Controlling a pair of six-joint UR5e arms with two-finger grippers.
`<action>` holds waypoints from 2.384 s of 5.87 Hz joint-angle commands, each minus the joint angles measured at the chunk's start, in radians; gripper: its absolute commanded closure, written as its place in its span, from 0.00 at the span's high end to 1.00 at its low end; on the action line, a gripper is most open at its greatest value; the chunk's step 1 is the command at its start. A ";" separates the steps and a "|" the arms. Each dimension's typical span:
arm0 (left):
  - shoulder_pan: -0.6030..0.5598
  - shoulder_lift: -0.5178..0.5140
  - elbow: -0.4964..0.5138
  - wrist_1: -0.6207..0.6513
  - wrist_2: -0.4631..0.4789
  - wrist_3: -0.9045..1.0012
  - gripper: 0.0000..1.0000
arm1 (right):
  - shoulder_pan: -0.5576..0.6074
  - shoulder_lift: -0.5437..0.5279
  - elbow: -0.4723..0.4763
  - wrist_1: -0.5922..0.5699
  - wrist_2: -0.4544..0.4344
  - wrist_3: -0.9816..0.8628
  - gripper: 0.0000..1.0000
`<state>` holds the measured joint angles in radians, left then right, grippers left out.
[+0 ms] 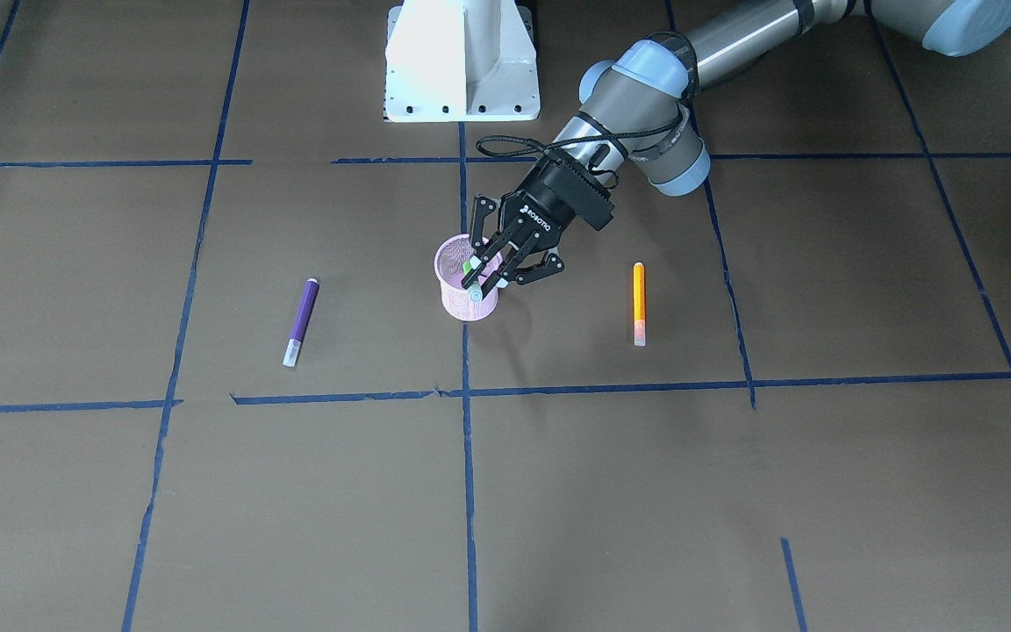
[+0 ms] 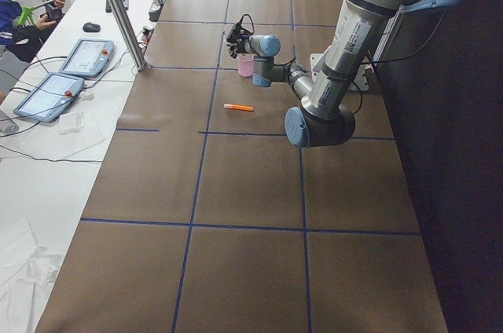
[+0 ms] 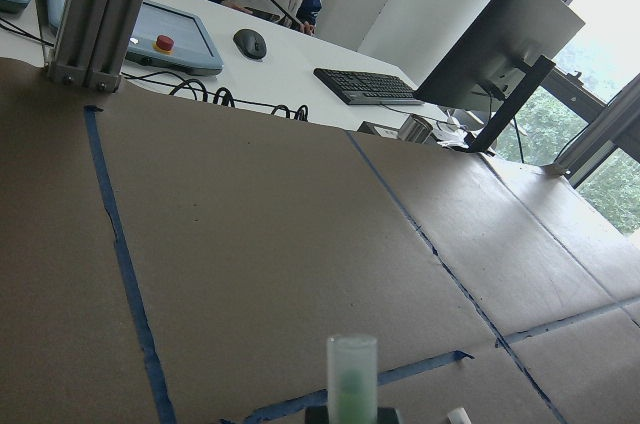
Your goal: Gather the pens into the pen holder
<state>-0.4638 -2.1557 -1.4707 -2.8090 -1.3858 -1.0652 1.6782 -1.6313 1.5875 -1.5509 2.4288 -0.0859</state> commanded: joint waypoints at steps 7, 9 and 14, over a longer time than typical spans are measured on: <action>-0.416 0.150 -0.434 0.693 -0.662 -0.139 1.00 | -0.102 -0.022 -0.015 0.099 -0.082 0.023 1.00; -0.432 0.247 -0.461 0.697 -0.690 -0.137 1.00 | -0.167 -0.054 -0.070 0.216 -0.137 0.032 1.00; -0.401 0.343 -0.462 0.850 -0.693 -0.137 1.00 | -0.302 -0.084 -0.232 0.522 -0.157 0.152 0.98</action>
<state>-0.8676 -1.8140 -1.9326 -1.9684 -2.0784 -1.2036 1.4042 -1.7206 1.3965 -1.0928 2.2797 0.0329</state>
